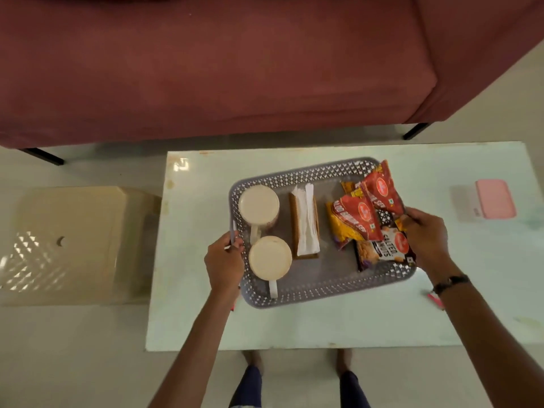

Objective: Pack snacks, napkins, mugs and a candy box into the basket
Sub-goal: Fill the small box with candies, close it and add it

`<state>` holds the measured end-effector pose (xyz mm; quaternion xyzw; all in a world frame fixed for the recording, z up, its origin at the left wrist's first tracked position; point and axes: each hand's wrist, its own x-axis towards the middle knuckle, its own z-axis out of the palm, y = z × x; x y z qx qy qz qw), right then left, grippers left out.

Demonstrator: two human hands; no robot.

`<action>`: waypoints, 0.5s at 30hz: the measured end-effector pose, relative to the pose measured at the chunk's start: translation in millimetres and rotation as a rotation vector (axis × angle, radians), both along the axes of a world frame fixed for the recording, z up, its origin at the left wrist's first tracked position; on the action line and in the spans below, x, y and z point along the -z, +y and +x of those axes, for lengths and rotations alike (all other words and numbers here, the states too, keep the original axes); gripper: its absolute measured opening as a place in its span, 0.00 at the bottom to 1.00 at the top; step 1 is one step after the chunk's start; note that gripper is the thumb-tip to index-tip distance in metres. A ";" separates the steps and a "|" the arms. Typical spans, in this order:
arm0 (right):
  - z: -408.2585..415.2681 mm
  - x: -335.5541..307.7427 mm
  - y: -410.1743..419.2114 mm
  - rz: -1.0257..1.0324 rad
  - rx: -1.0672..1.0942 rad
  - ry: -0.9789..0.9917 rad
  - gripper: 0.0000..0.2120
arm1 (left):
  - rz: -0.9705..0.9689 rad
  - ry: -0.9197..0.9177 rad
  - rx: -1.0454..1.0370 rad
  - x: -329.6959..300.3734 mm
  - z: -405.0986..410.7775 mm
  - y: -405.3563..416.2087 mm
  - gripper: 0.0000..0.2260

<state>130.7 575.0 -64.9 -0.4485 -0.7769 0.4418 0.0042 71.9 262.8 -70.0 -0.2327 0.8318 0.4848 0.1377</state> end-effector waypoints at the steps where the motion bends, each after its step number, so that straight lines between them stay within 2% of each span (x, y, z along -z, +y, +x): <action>1: 14.9 3.3 12.2 -0.003 0.022 -0.014 0.13 | 0.007 -0.017 0.008 4.2 10.4 14.2 0.11; 8: 92.9 33.7 78.0 -0.007 0.119 -0.079 0.14 | -0.031 -0.111 0.036 32.5 61.1 96.3 0.11; 15: 112.9 63.3 101.5 -0.078 0.102 -0.089 0.14 | -0.099 -0.150 0.056 52.9 65.9 128.4 0.11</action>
